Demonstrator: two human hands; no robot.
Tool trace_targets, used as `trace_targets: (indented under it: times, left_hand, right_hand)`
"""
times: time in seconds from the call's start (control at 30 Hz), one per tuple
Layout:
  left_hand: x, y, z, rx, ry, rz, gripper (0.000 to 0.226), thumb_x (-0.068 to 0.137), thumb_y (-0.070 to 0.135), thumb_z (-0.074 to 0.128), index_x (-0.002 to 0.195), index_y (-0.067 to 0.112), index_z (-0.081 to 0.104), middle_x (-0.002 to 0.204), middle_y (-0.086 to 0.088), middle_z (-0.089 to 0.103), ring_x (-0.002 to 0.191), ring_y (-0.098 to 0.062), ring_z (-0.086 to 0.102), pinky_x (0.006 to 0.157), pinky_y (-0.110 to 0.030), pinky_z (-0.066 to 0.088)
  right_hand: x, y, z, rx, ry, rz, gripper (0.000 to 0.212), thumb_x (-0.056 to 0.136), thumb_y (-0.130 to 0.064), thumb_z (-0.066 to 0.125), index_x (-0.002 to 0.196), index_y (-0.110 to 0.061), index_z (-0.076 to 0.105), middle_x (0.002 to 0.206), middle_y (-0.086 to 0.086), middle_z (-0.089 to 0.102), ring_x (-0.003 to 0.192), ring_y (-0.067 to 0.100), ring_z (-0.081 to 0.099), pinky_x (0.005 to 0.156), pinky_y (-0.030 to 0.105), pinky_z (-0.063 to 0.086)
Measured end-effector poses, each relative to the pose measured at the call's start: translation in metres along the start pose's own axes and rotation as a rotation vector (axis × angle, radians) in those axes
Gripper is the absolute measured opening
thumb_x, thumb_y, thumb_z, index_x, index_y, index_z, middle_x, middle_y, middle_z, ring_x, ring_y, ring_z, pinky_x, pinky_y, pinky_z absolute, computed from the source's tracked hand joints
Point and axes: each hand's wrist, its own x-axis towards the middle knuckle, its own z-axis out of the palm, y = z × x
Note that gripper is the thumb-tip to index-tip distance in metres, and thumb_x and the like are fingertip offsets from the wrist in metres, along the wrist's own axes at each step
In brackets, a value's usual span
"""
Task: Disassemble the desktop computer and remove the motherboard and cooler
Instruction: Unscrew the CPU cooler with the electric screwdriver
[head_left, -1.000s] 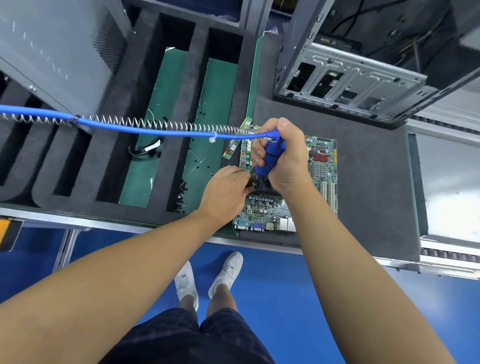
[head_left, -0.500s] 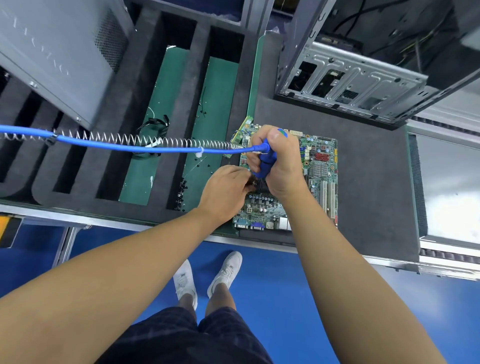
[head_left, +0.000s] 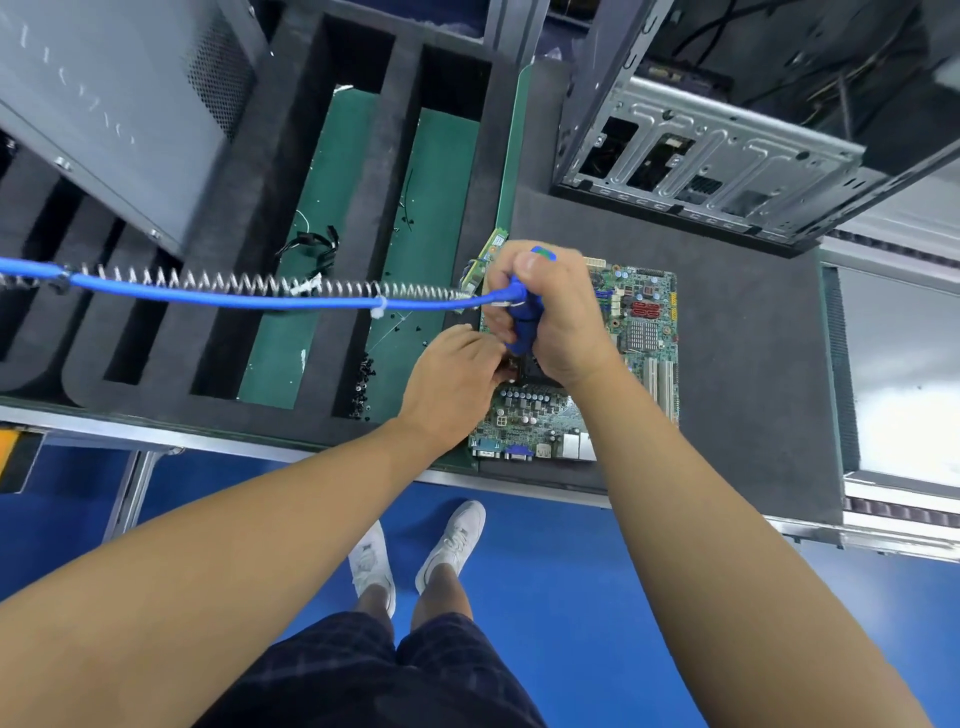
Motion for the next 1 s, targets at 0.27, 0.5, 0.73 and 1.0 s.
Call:
trace_targets:
  times: [0.27, 0.5, 0.73, 1.0]
  left_hand:
    - [-0.002, 0.0, 0.0, -0.106, 0.018, -0.012, 0.014, 0.086, 0.02, 0.072, 0.084, 0.009, 0.063, 0.079, -0.003, 0.064, 0.08, -0.025, 0.054, 0.085, -0.03, 0.038]
    - [-0.01, -0.007, -0.017, -0.271, -0.023, -0.07, 0.03, 0.085, 0.016, 0.067, 0.114, 0.013, 0.059, 0.111, 0.001, 0.062, 0.104, -0.018, 0.052, 0.101, -0.032, 0.035]
    - [0.015, -0.03, -0.079, -1.04, -0.181, -0.678, 0.021, 0.082, 0.031, 0.05, 0.085, 0.02, 0.067, 0.073, 0.006, 0.067, 0.063, -0.012, 0.061, 0.061, -0.03, 0.045]
    - [0.006, -0.094, -0.165, -1.808, -0.619, -0.82, 0.033, 0.09, 0.052, 0.063, 0.087, 0.019, 0.071, 0.087, -0.004, 0.072, 0.075, -0.019, 0.07, 0.064, -0.032, 0.054]
  right_hand:
    - [-0.004, -0.016, -0.003, -0.011, 0.01, -0.066, 0.049, 0.09, -0.034, 0.049, 0.07, 0.011, 0.041, 0.055, 0.015, 0.04, 0.046, 0.02, 0.039, 0.046, 0.027, 0.031]
    - [-0.007, -0.043, 0.001, -0.207, -0.051, -0.004, 0.047, 0.088, -0.04, 0.053, 0.078, 0.006, 0.047, 0.06, 0.005, 0.049, 0.052, 0.022, 0.04, 0.051, 0.029, 0.035]
    - [-0.01, -0.061, 0.023, -0.566, -0.215, -0.018, 0.02, 0.089, -0.02, 0.069, 0.087, -0.006, 0.056, 0.071, 0.002, 0.054, 0.061, 0.009, 0.046, 0.06, 0.019, 0.04]
    - [0.022, -0.059, 0.095, -1.084, -0.484, -0.236, 0.026, 0.08, -0.006, 0.062, 0.103, -0.015, 0.054, 0.097, -0.004, 0.059, 0.08, 0.012, 0.047, 0.072, 0.034, 0.042]
